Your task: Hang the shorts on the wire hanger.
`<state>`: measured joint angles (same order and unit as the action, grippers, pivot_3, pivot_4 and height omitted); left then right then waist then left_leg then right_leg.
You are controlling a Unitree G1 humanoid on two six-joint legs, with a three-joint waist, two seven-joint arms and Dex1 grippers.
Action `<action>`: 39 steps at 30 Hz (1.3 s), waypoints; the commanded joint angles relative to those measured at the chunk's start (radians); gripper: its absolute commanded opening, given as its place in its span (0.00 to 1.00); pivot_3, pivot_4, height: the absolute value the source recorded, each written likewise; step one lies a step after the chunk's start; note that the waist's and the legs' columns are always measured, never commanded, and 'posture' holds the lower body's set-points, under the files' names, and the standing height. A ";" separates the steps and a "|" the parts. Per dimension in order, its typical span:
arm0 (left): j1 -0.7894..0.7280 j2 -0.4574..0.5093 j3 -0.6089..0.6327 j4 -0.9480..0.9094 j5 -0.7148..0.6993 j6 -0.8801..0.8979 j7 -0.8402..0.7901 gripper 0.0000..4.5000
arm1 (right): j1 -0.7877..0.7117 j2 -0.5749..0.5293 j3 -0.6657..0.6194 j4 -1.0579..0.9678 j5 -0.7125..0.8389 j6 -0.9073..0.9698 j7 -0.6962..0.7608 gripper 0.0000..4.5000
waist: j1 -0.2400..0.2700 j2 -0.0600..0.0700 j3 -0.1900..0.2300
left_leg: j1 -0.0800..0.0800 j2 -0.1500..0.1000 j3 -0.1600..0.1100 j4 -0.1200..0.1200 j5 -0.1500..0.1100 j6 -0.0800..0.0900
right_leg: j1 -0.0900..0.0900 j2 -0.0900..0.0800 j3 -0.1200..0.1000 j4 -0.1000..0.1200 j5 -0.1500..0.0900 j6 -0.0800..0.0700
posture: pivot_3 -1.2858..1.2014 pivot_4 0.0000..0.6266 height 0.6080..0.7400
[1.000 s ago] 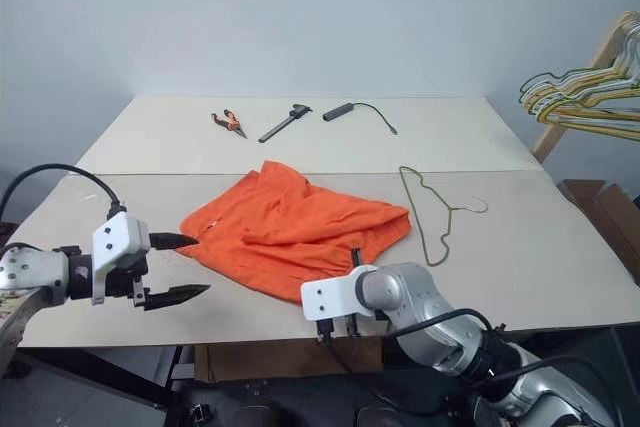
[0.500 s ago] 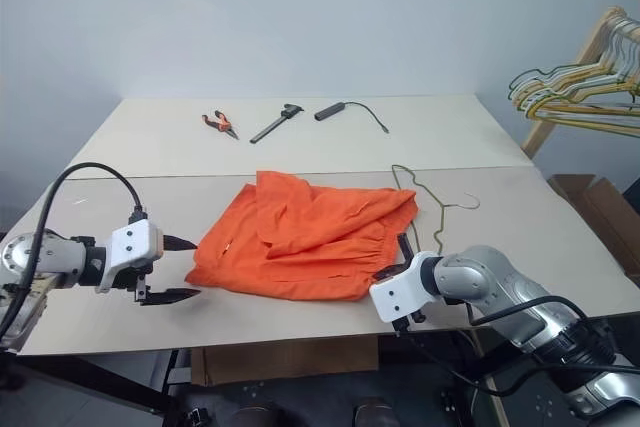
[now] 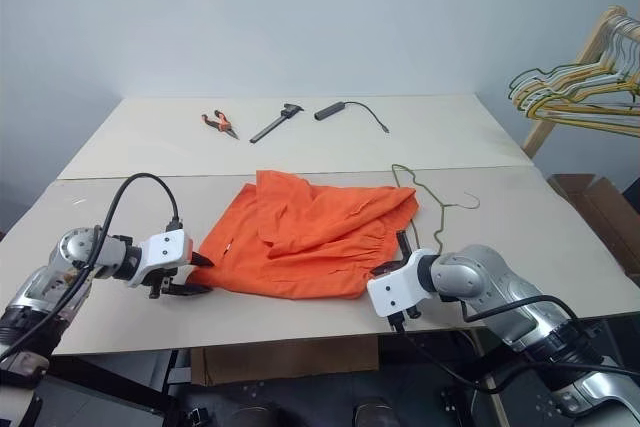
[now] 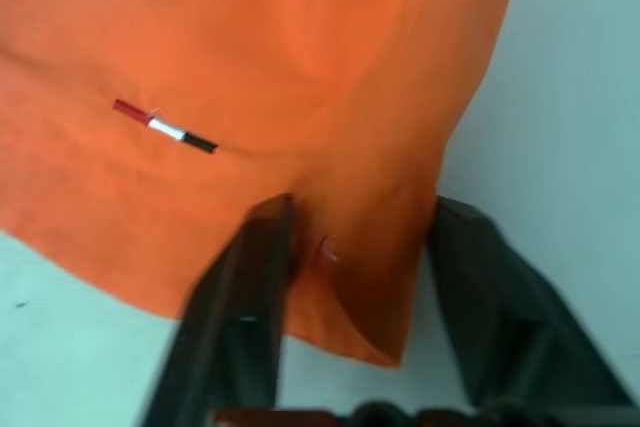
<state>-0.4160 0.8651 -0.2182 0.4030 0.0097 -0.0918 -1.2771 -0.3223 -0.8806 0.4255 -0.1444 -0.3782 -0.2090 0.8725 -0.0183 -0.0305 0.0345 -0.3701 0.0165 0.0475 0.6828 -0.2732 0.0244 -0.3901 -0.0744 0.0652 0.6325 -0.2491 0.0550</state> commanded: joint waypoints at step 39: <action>-0.360 -0.136 0.417 -0.309 0.010 -0.070 1.008 0.00 | -0.800 0.499 -0.237 0.687 -0.046 -0.014 -0.886 0.00 | -0.058 -0.010 -0.007 | -0.032 -0.004 -0.012 -0.005 0.011 -0.022 | -0.047 -0.006 -0.009 0.028 0.007 -0.003 | 0.52 0.00 1.00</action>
<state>-0.8088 0.7031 0.1773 0.1969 0.0894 -0.1689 -0.1803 -1.1559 -0.3513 0.1840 0.5901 -0.4467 -0.1814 -0.0650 -0.0761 -0.0404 0.0275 -0.4028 0.0122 0.0365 0.6794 -0.2629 0.0031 -0.4357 -0.0805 0.0566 0.6558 -0.2424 0.0517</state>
